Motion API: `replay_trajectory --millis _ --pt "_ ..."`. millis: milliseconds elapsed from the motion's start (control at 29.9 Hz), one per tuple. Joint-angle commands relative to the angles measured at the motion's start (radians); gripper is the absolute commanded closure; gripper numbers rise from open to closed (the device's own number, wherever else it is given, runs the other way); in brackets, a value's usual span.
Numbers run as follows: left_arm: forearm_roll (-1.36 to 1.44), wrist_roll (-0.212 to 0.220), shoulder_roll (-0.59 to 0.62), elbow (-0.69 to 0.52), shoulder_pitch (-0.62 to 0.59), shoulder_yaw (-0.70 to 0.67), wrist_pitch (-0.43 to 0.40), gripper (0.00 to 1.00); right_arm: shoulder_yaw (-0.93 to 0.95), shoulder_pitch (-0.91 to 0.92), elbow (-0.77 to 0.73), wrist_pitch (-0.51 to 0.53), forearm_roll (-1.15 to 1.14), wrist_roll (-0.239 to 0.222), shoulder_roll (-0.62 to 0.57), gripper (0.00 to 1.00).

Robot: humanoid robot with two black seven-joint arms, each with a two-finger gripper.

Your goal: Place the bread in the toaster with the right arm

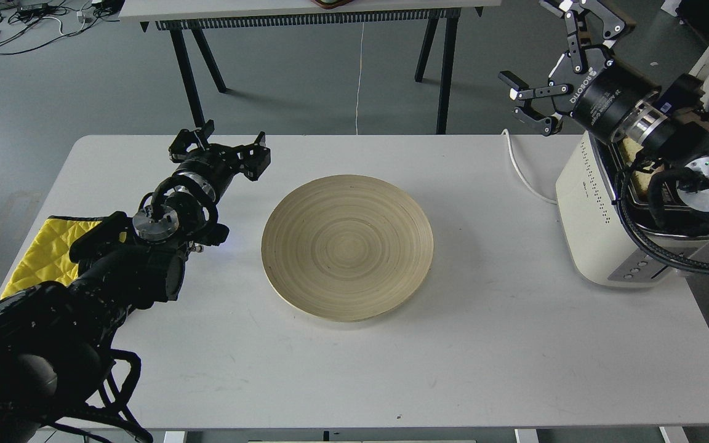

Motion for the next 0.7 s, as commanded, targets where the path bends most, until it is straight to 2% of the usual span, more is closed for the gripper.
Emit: replay_trajectory --millis 0,434,668 --pt "0.0 -0.001 0.0 0.0 0.0 0.0 0.0 0.0 -0.002 -0.041 -0.058 0.039 0.03 0.001 0.044 0.02" --pt "0.0 0.0 0.0 0.0 0.0 0.0 0.0 0.0 -0.013 -0.157 -0.213 0.039 0.022 0.001 0.223 0.02" --pt "0.0 -0.001 0.0 0.0 0.0 0.0 0.0 0.0 -0.013 -0.196 -0.277 0.039 0.022 0.001 0.274 0.02"
